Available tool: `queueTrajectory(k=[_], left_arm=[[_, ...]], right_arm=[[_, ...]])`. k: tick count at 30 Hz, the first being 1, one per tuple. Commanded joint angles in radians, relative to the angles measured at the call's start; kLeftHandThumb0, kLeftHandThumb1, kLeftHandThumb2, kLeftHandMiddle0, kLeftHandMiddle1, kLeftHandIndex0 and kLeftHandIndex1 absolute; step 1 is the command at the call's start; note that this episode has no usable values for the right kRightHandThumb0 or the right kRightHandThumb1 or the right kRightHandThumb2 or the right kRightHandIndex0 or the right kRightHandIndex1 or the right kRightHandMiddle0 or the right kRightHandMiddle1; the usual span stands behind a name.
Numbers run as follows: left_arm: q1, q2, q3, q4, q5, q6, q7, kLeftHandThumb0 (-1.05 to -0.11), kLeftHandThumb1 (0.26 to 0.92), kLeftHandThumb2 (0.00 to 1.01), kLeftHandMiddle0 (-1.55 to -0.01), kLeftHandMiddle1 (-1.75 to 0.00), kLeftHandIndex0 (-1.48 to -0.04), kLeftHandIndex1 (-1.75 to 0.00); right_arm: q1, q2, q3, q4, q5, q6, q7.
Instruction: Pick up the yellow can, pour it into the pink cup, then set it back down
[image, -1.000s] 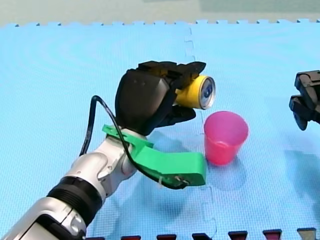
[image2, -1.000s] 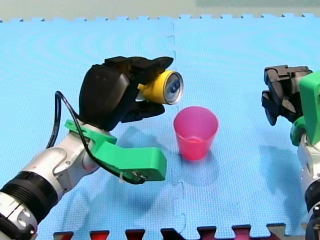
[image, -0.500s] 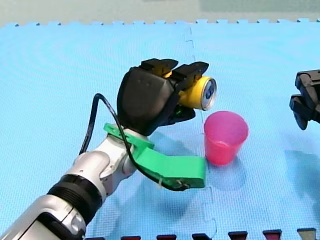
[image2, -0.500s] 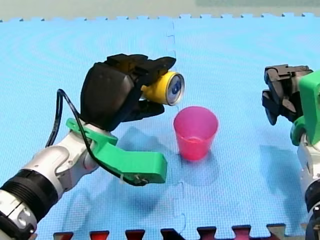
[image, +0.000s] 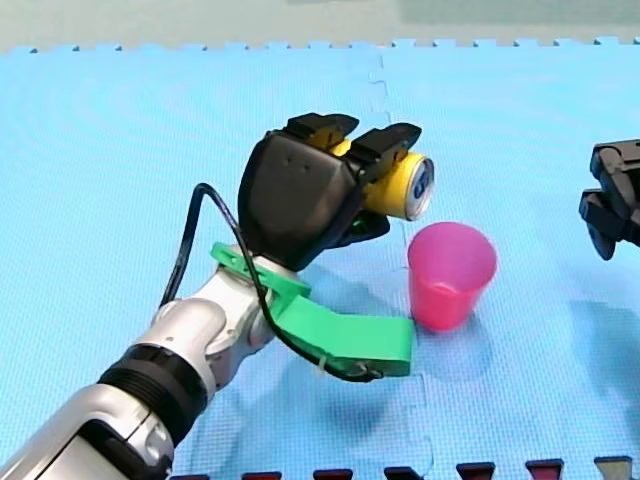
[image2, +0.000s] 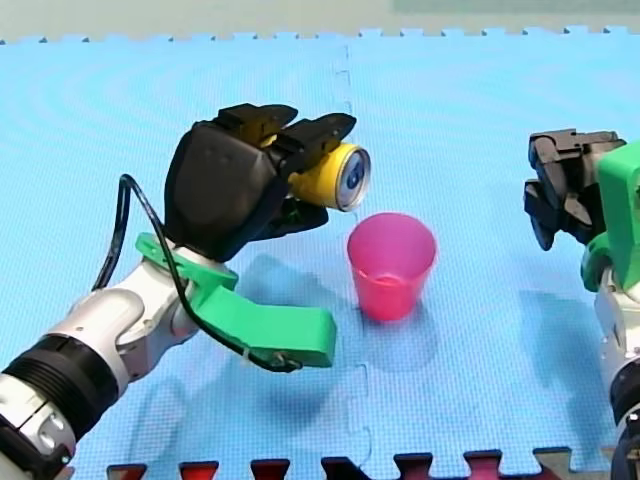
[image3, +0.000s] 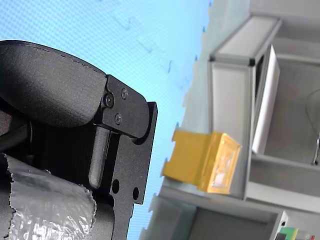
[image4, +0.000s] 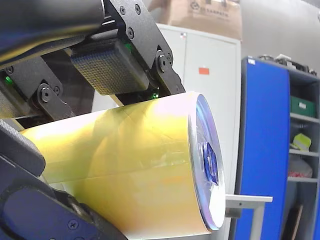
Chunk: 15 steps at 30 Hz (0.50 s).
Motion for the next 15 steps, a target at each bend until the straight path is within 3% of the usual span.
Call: queueTrajectory(k=[1,2,3,4,5,7,8,11,13,15], left_arm=[[-0.015,0.005,-0.002,0.002,0.002,0.005,0.011,-0.355,0.806,0.00,-1.31,-0.45,-1.28,-0.01],[-0.016,0.006,-0.003,0.003,0.003,0.007,0.012,-0.355,0.806,0.00,-1.15,-0.75,-1.28,0.00],[-0.020,0.001,-0.004,0.040,-0.009,-0.023,0.004,-0.356,0.806,0.00,-1.10,-0.87,-1.28,0.00],[-0.023,0.004,0.003,0.048,-0.029,-0.067,0.000,-0.387,0.816,0.00,-1.06,-0.68,-1.18,-0.01],[-0.027,0.008,0.013,0.042,-0.043,-0.098,0.009,-0.392,0.823,0.00,-1.08,-0.68,-1.18,-0.02],[-0.032,0.008,0.020,0.044,-0.046,-0.101,0.034,-0.398,0.834,0.00,-0.98,-1.13,-1.26,-0.04],[-0.031,0.006,0.020,0.048,-0.044,-0.087,0.036,-0.400,0.836,0.00,-0.95,-1.25,-1.25,-0.03],[-0.021,-0.004,0.028,0.049,-0.053,-0.053,0.034,-0.398,0.835,0.00,-0.93,-1.40,-1.24,-0.01],[-0.011,-0.011,0.052,0.052,-0.080,-0.066,0.060,-0.397,0.833,0.00,-0.95,-1.34,-1.24,-0.01],[-0.002,-0.020,0.081,0.067,-0.116,-0.097,0.096,-0.405,0.822,0.00,-1.09,-0.88,-1.23,0.00]], right_arm=[[0.001,-0.004,-0.003,0.001,0.002,-0.005,0.001],[0.001,-0.005,-0.003,0.002,0.002,-0.005,0.001],[0.001,-0.005,-0.003,0.002,0.002,-0.006,0.002],[0.001,-0.005,-0.003,0.002,0.002,-0.006,0.002],[0.001,-0.005,-0.002,0.002,0.001,-0.007,0.000],[0.002,-0.004,0.001,0.002,-0.005,-0.012,-0.009],[0.002,-0.005,0.002,0.002,-0.007,-0.013,-0.013],[0.002,-0.009,0.001,0.004,-0.008,-0.014,-0.014],[0.002,-0.010,-0.001,0.005,-0.006,-0.014,-0.011],[0.002,-0.011,-0.002,0.005,-0.004,-0.014,-0.008]])
